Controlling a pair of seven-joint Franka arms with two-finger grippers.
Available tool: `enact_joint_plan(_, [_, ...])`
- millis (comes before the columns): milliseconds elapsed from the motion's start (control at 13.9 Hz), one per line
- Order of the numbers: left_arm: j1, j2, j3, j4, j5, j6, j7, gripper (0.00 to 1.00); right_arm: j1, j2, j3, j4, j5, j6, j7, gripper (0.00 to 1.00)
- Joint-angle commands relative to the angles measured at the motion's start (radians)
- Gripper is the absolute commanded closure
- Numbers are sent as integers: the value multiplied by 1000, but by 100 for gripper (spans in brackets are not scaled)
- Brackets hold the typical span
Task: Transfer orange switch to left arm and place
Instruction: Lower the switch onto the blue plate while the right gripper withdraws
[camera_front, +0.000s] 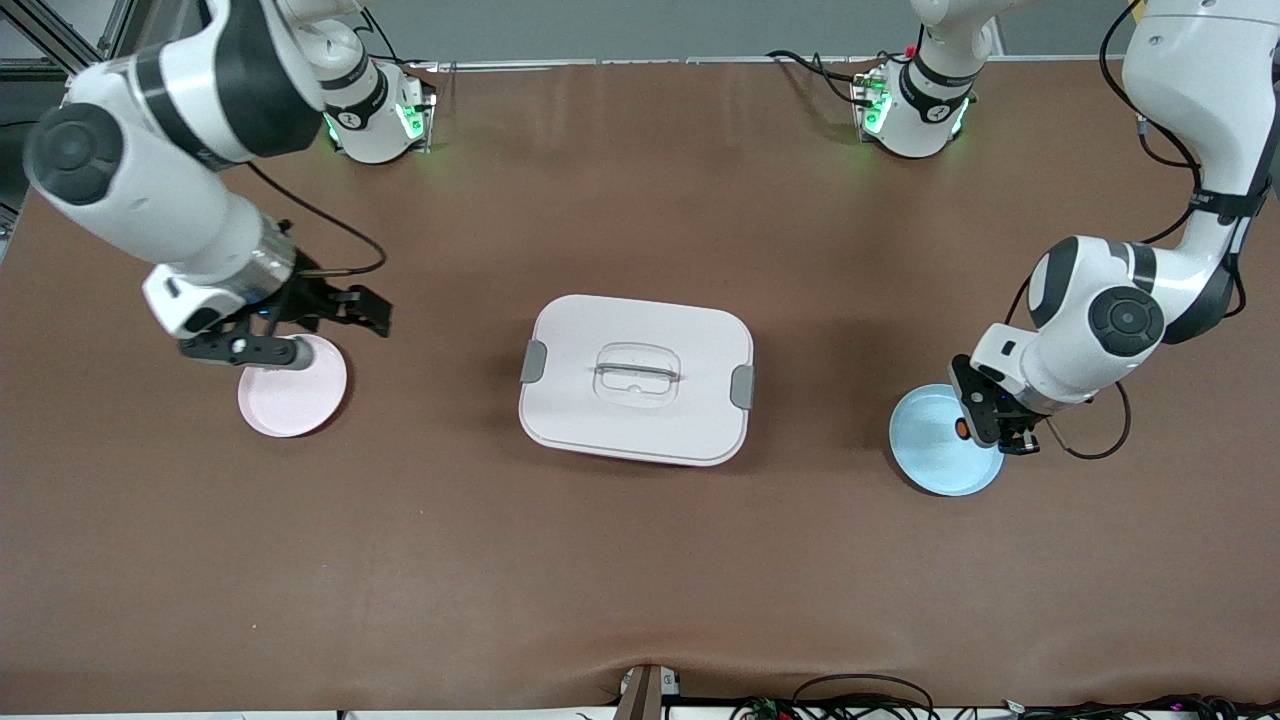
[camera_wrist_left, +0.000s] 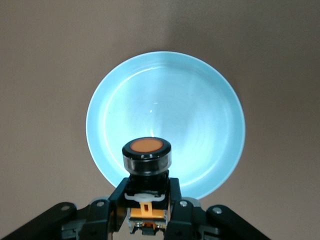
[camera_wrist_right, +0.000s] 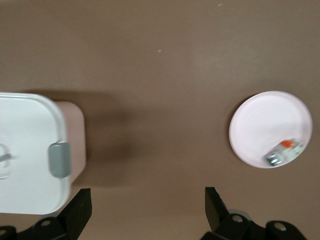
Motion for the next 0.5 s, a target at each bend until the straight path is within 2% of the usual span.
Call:
enact_joint_plan(0, [6, 34, -5, 4, 56, 47, 39, 100, -80, -34, 20, -30, -41, 1, -108, 0])
enact_joint_plan(215, [15, 63, -5, -14, 63, 96, 78, 100, -183, -39, 21, -22, -41, -16, -249, 0])
enact_joint_plan(430, [19, 80, -5, -22, 63, 113, 154, 100, -220, -45, 20, 11, -44, -74, -254, 0])
